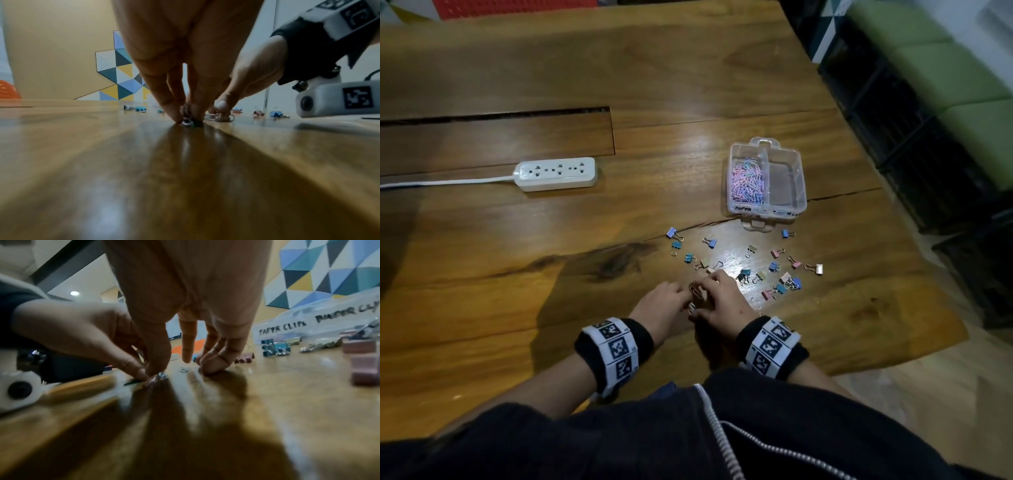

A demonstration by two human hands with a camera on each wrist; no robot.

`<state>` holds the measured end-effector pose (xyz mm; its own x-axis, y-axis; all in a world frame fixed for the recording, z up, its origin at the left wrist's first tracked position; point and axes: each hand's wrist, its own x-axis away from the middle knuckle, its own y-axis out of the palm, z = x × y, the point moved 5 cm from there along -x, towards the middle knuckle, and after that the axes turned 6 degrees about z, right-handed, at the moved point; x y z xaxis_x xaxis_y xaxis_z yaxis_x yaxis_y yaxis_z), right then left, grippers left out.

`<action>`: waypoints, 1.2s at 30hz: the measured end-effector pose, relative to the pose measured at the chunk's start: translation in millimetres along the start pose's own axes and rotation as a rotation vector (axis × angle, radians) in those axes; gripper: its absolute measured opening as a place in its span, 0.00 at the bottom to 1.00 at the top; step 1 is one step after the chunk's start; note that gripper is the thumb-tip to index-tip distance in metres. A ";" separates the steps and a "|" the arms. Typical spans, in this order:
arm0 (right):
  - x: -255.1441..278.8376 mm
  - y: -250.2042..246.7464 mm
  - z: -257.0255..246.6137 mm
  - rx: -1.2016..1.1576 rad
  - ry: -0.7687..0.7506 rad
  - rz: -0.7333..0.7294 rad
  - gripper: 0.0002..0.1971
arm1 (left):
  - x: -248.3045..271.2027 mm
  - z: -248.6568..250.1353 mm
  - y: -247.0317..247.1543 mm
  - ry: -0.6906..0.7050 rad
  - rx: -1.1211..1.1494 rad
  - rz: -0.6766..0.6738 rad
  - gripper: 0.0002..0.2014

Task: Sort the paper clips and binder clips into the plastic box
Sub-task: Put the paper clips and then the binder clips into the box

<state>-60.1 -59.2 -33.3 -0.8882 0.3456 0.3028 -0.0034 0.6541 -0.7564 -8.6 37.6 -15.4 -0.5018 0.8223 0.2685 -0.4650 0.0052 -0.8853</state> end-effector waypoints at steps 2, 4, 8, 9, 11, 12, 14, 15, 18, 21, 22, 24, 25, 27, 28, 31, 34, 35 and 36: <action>1.9 2.9 -4.3 0.062 -0.046 -0.009 0.28 | -2.3 -3.5 -6.2 -0.044 0.099 0.011 0.13; 4.2 4.4 -10.2 0.121 -0.099 -0.011 0.24 | -6.3 -13.8 -12.1 -0.153 0.249 0.042 0.10; 5.4 1.3 -18.1 0.158 -0.129 0.011 0.13 | -9.4 -32.0 -17.5 -0.339 0.512 0.045 0.08; 5.2 0.5 -19.5 0.174 -0.135 0.016 0.11 | -9.6 -34.6 -17.2 -0.368 0.607 0.033 0.07; 4.5 0.7 -21.5 0.222 -0.142 0.011 0.11 | -7.3 -36.2 -15.6 -0.462 0.896 -0.042 0.05; 4.6 1.5 -21.9 0.245 -0.142 0.009 0.11 | -6.3 -36.3 -13.9 -0.512 1.043 -0.087 0.06; 4.7 2.6 -21.8 0.268 -0.131 0.002 0.11 | -5.8 -36.8 -13.1 -0.592 1.262 -0.116 0.09; 4.4 2.4 -21.6 0.271 -0.121 0.000 0.11 | -5.5 -36.6 -13.4 -0.621 1.346 -0.105 0.10; 2.9 1.1 -21.6 0.263 -0.066 -0.003 0.11 | -6.6 -36.7 -12.4 -0.657 1.499 -0.065 0.11; 2.2 2.7 -22.4 0.278 -0.024 0.005 0.11 | -9.6 -38.1 -12.2 -0.521 0.997 -0.043 0.08; 2.4 3.7 -23.0 0.283 -0.011 0.008 0.11 | -11.0 -37.4 -14.2 -0.426 0.700 -0.027 0.05; 2.4 5.3 -25.2 0.292 -0.007 0.015 0.12 | -12.2 -33.5 -14.6 -0.252 0.246 -0.021 0.09; 2.5 6.1 -26.4 0.305 -0.014 0.017 0.12 | -12.2 -31.9 -12.3 -0.202 0.120 -0.033 0.13; 4.0 6.8 -28.6 0.344 -0.043 0.014 0.12 | -12.3 -28.5 -9.2 -0.145 -0.015 -0.033 0.17; 4.8 7.4 -29.0 0.359 -0.059 0.010 0.12 | -12.1 -27.0 -8.1 -0.131 -0.048 -0.031 0.18; 7.0 6.9 -28.6 0.344 -0.081 0.008 0.12 | -11.4 -22.1 -4.2 -0.078 -0.114 -0.004 0.13; 7.5 -0.8 -26.1 0.227 -0.029 0.066 0.08 | -10.6 -20.5 -2.6 -0.059 -0.150 0.021 0.12; 7.3 -4.5 -23.7 0.157 0.005 0.092 0.07 | -10.0 -20.6 -2.2 -0.056 -0.153 0.022 0.12; 7.7 -8.5 -20.6 0.070 0.047 0.114 0.07 | -9.1 -20.7 -2.2 -0.053 -0.152 0.023 0.12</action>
<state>-57.5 -48.2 -12.6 -0.8621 0.4470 0.2385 0.0624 0.5609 -0.8255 12.0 41.8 -23.8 -0.5510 0.7918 0.2635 -0.3391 0.0761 -0.9377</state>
